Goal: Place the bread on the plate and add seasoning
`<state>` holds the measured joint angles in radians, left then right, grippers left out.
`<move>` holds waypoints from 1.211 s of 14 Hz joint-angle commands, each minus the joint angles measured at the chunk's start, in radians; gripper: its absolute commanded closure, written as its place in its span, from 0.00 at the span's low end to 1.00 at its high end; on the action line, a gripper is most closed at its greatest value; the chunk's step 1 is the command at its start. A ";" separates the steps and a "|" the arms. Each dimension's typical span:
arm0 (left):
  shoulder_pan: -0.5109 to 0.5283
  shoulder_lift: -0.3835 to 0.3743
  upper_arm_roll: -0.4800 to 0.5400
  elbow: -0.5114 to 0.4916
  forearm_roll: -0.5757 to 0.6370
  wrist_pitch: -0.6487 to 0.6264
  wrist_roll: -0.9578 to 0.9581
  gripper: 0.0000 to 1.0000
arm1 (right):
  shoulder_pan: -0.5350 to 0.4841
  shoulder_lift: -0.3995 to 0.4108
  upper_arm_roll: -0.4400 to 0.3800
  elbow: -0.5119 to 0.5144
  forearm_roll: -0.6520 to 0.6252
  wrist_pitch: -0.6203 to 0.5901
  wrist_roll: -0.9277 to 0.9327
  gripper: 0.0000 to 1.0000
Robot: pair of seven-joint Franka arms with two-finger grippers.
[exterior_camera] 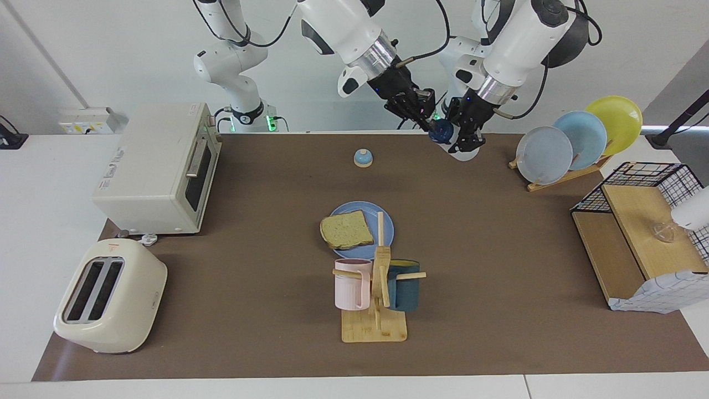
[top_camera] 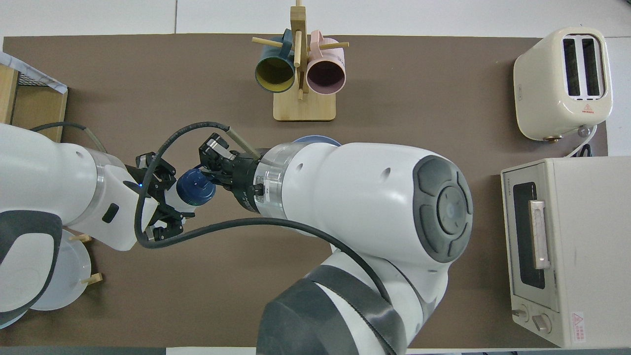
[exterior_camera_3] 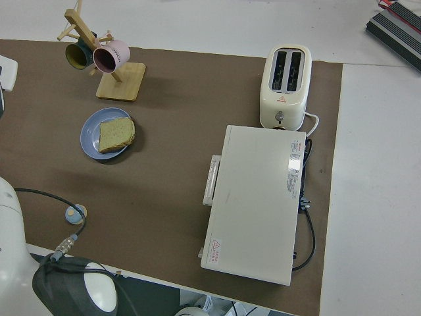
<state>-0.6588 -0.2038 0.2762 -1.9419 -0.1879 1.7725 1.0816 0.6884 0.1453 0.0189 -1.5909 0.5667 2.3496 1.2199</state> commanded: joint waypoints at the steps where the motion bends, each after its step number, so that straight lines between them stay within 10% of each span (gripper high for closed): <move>1: -0.019 -0.023 -0.018 -0.042 -0.005 -0.025 0.014 1.00 | -0.003 0.000 0.004 -0.011 0.093 0.170 0.085 1.00; 17: -0.018 -0.023 -0.018 -0.042 -0.005 -0.022 0.014 1.00 | 0.003 0.005 0.007 -0.031 0.205 0.324 0.240 1.00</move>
<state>-0.6571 -0.2030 0.2879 -1.9303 -0.1864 1.7954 1.0664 0.6976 0.1262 0.0300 -1.6770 0.7343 2.5729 1.4471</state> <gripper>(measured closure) 0.599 0.859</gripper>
